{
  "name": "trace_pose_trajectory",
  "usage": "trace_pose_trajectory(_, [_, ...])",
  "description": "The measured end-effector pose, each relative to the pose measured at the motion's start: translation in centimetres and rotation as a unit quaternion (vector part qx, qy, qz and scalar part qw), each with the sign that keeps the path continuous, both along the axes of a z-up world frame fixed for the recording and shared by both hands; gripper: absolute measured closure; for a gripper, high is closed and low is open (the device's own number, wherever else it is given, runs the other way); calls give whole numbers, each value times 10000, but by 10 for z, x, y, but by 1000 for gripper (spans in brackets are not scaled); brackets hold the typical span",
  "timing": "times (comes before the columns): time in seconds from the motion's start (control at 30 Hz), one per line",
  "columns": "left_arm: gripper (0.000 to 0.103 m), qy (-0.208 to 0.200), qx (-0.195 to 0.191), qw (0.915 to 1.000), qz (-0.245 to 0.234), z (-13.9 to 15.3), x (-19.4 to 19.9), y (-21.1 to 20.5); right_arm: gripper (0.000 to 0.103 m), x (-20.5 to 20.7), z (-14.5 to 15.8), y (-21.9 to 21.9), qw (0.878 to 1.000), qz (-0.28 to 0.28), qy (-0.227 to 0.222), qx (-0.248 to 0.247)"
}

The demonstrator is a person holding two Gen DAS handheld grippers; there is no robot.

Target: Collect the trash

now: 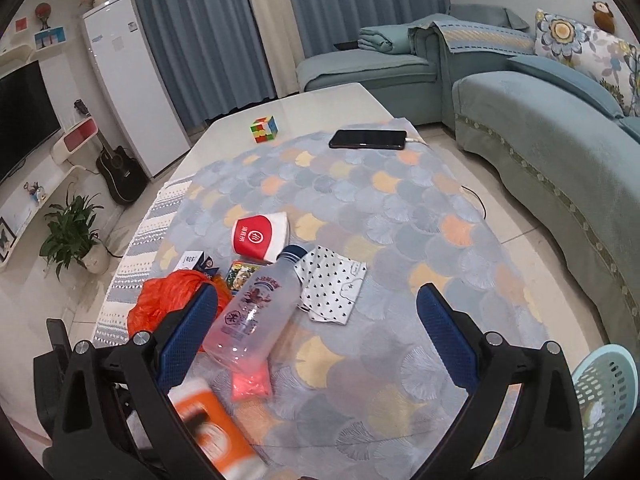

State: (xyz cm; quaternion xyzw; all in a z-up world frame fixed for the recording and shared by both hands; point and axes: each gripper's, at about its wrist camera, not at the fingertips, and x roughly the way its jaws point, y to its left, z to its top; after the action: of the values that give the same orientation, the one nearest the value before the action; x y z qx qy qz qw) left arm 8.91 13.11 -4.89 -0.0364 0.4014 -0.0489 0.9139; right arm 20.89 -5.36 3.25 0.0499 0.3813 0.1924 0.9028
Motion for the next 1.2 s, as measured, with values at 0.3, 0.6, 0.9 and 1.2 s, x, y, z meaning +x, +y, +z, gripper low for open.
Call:
trace_pose_trajectory(0.3, [103,-55,-349,9991,-221,8,-13,-3,8,-1,-9,9,9998,24,160,-107])
trace_pose_trajectory(0.6, [103,-762,-631,9951,-34,49,-38,14,8,-4,-16,30,9994,133,142,-281])
trace_pose_trajectory(0.9, [103,-1262,-602,9899,253,77,-56,32,8,3,-40,65,9970,109,291,-709])
trace_pose_trajectory(1.2, [103,-1487,-482,9870,362,89,-65,38,8,23,-71,99,9924,18,964,-770])
